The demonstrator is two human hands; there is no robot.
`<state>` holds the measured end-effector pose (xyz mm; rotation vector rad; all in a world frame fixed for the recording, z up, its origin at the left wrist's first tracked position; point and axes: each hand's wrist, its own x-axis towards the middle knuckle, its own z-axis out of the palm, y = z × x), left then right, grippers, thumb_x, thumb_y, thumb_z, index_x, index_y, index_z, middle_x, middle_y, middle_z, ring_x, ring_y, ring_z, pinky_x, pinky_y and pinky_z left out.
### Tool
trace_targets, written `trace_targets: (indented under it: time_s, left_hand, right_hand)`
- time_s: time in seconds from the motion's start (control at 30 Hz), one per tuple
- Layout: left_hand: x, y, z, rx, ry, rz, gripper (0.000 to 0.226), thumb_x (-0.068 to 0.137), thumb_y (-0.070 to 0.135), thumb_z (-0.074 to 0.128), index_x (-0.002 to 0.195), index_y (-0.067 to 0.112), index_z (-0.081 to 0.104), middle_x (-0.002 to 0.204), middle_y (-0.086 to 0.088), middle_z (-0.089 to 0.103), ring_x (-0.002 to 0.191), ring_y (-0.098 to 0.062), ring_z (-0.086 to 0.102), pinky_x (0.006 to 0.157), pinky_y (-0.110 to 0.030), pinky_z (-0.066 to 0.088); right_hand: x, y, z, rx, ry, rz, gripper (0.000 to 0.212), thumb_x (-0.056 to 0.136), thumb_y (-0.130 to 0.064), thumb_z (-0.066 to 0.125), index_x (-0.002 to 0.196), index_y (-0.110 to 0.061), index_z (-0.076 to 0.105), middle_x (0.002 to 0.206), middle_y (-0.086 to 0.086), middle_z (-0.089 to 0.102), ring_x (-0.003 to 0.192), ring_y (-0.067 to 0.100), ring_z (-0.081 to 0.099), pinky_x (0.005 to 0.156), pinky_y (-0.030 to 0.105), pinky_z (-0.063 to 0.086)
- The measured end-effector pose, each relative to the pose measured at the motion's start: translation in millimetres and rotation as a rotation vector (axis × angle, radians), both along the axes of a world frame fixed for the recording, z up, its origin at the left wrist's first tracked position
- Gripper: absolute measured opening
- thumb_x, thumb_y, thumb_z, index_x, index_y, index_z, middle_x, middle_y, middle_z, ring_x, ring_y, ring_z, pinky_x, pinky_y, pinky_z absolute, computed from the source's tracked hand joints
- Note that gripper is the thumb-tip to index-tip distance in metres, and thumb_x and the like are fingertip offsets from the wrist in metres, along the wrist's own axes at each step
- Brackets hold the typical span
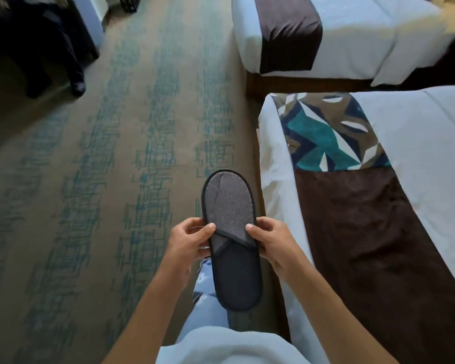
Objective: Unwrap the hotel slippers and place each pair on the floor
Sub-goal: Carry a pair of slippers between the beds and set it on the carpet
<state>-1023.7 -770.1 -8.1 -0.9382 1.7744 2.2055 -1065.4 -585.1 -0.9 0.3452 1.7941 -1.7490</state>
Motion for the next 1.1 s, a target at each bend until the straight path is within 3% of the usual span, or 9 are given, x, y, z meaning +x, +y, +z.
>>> trace_targets:
  time_s: [0.23,0.4,0.53,0.73,0.87,0.9,0.97,1.03,1.1]
  left_hand:
    - [-211.5,-64.5,-11.0,0.084,-0.002,-0.074,0.004,0.089,0.006,0.066,0.093,0.007,0.064,0.087,-0.009,0.07,0.064,-0.016,0.069,0.058,-0.029,0.058]
    - [-353.0,-91.5,0.5,0.076,0.025,-0.118,0.006,0.09,0.004,0.065,0.093,0.007,0.062,0.083,-0.007,0.07,0.058,-0.012,0.068,0.054,-0.025,0.057]
    - [-463.2,-101.9,1.3,0.055,0.034,-0.131,0.007,0.089,0.005,0.066,0.094,0.008,0.061,0.082,-0.005,0.07,0.057,-0.01,0.068,0.053,-0.023,0.056]
    - [-639.3,-106.1,-14.2,-0.008,0.001,-0.118,0.024,0.087,0.009,0.071,0.107,0.002,0.062,0.097,-0.014,0.07,0.081,-0.028,0.065,0.079,-0.042,0.054]
    - [-754.7,-99.8,-14.7,-0.038,-0.023,-0.117,0.015,0.087,0.01,0.071,0.099,0.007,0.064,0.096,-0.013,0.07,0.081,-0.027,0.064,0.075,-0.039,0.053]
    - [-782.2,-97.3,-11.4,-0.041,-0.019,-0.125,0.018,0.087,0.011,0.071,0.103,0.006,0.064,0.097,-0.014,0.07,0.082,-0.027,0.065,0.075,-0.039,0.053]
    - [-834.9,-93.7,-6.2,-0.064,-0.015,-0.143,0.025,0.086,0.015,0.073,0.108,0.005,0.064,0.1,-0.013,0.071,0.085,-0.027,0.066,0.076,-0.039,0.054]
    - [-882.5,-88.0,-1.3,-0.074,-0.017,-0.169,0.028,0.085,0.019,0.074,0.108,0.008,0.064,0.103,-0.011,0.072,0.087,-0.026,0.067,0.075,-0.039,0.054]
    - [-931.8,-80.2,-1.1,-0.07,-0.019,-0.211,0.025,0.084,0.019,0.075,0.106,0.01,0.065,0.102,-0.011,0.072,0.085,-0.026,0.067,0.073,-0.038,0.053]
  right_hand:
    - [-200.2,-68.1,1.8,0.055,-0.015,-0.079,0.013,0.094,-0.023,0.063,0.101,-0.012,0.067,0.112,0.016,0.071,0.109,0.033,0.066,0.098,0.053,0.052]
    - [-335.9,-91.6,10.8,0.048,-0.024,-0.099,0.017,0.093,-0.024,0.064,0.105,-0.012,0.066,0.111,0.013,0.071,0.108,0.032,0.066,0.094,0.047,0.056]
    - [-440.7,-102.6,7.7,0.044,-0.007,-0.117,0.016,0.094,-0.023,0.063,0.104,-0.011,0.066,0.112,0.015,0.071,0.106,0.033,0.067,0.095,0.052,0.055]
    - [-611.4,-105.4,-11.8,0.019,-0.002,-0.136,0.037,0.093,-0.029,0.064,0.124,-0.01,0.059,0.12,0.006,0.068,0.109,0.025,0.066,0.096,0.044,0.056]
    - [-720.6,-99.0,-10.1,-0.013,-0.011,-0.129,0.005,0.094,-0.026,0.062,0.097,-0.028,0.058,0.105,-0.006,0.065,0.096,0.014,0.064,0.082,0.03,0.057]
    - [-747.7,-97.0,-5.1,-0.023,-0.006,-0.138,0.008,0.095,-0.025,0.062,0.091,-0.03,0.057,0.102,-0.006,0.065,0.092,0.013,0.064,0.083,0.031,0.056]
    - [-799.8,-90.7,1.2,-0.025,-0.006,-0.153,0.004,0.095,-0.022,0.062,0.095,-0.026,0.06,0.101,-0.003,0.068,0.091,0.015,0.066,0.088,0.036,0.056]
    - [-845.4,-85.2,5.8,-0.006,-0.003,-0.179,0.017,0.094,-0.024,0.063,0.109,-0.015,0.063,0.11,0.005,0.07,0.101,0.021,0.068,0.091,0.041,0.058]
    - [-887.6,-77.1,4.9,0.004,0.0,-0.227,0.016,0.094,-0.024,0.063,0.108,-0.015,0.063,0.109,0.005,0.07,0.1,0.021,0.068,0.087,0.039,0.06]
